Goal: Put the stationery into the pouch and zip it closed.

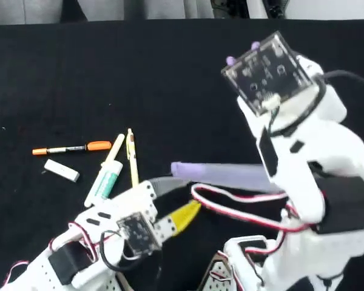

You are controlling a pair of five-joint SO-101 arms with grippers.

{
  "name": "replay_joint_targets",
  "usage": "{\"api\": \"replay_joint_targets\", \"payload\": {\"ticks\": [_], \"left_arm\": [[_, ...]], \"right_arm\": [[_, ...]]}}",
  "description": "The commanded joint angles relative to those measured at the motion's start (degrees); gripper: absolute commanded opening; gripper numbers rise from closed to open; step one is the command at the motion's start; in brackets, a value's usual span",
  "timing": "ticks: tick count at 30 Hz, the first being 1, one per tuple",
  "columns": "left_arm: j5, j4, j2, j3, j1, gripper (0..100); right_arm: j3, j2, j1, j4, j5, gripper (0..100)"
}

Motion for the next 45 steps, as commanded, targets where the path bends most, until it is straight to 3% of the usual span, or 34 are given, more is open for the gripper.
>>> {"api": "replay_joint_targets", "payload": {"ticks": [1,5,10,20,30,37,45], "left_arm": [[-0.53,-1.14,0.18,-0.22,6.11,15],[-0.62,-5.98,0.26,2.42,8.75,15],[-3.69,-18.99,0.26,8.92,4.53,15],[-7.3,-18.99,0.35,1.54,-5.49,15],[-7.03,-15.3,1.93,4.53,1.19,15],[-6.95,-23.03,15.38,0.57,-0.66,15],[-1.49,-24.7,43.96,-20.18,-0.31,15]], "right_arm": [[-1.45,1.71,-2.29,-1.93,0.09,1.1],[-1.01,1.8,-4.66,-0.88,0.09,1.1],[-1.45,1.8,-5.45,2.46,0.35,1.1],[-1.01,1.19,-5.8,8.53,0.79,1.1],[-0.92,-5.67,-13.54,13.01,0.18,1.1],[-1.1,-6.99,-15.91,15.47,0.09,1.1],[-1.01,-6.99,-19.43,16.7,0.09,1.1]]}}
